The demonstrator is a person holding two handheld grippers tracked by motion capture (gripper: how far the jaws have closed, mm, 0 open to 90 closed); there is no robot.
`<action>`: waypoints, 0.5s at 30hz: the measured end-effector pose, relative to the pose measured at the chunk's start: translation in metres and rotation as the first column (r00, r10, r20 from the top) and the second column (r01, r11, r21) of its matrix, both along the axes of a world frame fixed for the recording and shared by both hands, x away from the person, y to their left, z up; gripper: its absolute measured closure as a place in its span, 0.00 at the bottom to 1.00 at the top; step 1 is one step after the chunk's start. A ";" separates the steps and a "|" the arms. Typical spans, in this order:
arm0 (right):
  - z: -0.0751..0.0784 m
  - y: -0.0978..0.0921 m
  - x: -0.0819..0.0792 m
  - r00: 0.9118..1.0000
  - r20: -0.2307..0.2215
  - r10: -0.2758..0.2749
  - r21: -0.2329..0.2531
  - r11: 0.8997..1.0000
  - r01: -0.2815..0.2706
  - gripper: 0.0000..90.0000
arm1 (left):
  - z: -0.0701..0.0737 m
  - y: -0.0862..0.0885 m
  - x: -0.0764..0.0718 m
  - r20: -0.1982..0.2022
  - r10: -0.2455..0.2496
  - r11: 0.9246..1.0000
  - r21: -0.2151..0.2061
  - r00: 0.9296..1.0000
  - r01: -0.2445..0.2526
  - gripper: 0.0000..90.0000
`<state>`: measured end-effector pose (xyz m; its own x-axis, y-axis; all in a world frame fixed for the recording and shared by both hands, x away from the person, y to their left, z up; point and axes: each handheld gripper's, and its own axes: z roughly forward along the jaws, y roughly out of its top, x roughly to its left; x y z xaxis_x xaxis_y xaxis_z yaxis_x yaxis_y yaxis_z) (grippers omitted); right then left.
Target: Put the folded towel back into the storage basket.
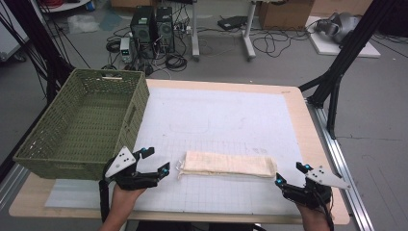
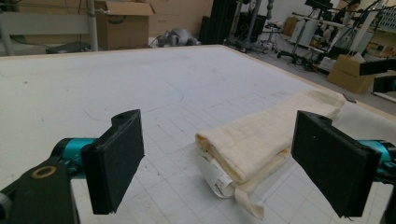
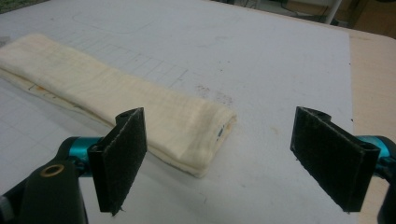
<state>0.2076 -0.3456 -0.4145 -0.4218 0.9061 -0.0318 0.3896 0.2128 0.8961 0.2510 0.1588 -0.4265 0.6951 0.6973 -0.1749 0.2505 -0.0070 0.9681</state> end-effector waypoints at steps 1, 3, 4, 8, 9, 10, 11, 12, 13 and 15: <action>0.000 0.000 0.000 1.000 0.001 0.000 -0.001 1.000 0.000 0.19 | 0.000 0.000 0.000 0.000 -0.002 1.000 0.003 1.000 0.002 0.19; 0.000 0.000 -0.001 1.000 -0.002 0.000 0.001 1.000 0.000 0.19 | 0.000 -0.001 0.001 0.000 0.000 1.000 0.005 1.000 0.000 0.19; 0.000 -0.001 0.000 1.000 0.001 0.000 -0.002 1.000 0.000 0.19 | 0.000 -0.001 0.001 -0.001 -0.003 1.000 0.005 1.000 0.003 0.19; -0.001 -0.004 0.000 1.000 0.003 -0.008 0.006 1.000 0.008 0.19 | -0.001 -0.003 0.002 -0.002 -0.003 1.000 0.008 1.000 0.003 0.19; -0.001 -0.004 0.000 1.000 -0.002 -0.011 0.008 1.000 0.011 0.19 | -0.001 -0.003 0.002 -0.004 -0.003 1.000 0.005 1.000 0.003 0.19; -0.002 -0.005 0.000 1.000 -0.003 -0.011 0.007 1.000 0.011 0.19 | -0.001 -0.003 0.002 -0.004 -0.003 1.000 0.005 1.000 0.003 0.19; -0.002 -0.005 0.000 1.000 -0.006 -0.013 0.009 1.000 0.013 0.19 | -0.001 -0.004 0.004 -0.005 0.000 1.000 0.004 1.000 0.000 0.19; -0.002 -0.006 0.000 1.000 -0.005 -0.012 0.010 1.000 0.013 0.19 | -0.001 -0.004 0.004 -0.008 -0.001 1.000 0.004 1.000 0.001 0.19; -0.002 -0.006 0.000 1.000 -0.004 -0.012 0.010 1.000 0.012 0.19 | -0.001 -0.004 0.004 -0.008 -0.001 1.000 0.004 1.000 0.001 0.20; -0.002 -0.006 -0.001 1.000 -0.002 -0.008 0.008 1.000 0.008 0.19 | -0.001 -0.005 0.004 -0.009 0.000 1.000 0.006 1.000 0.000 0.20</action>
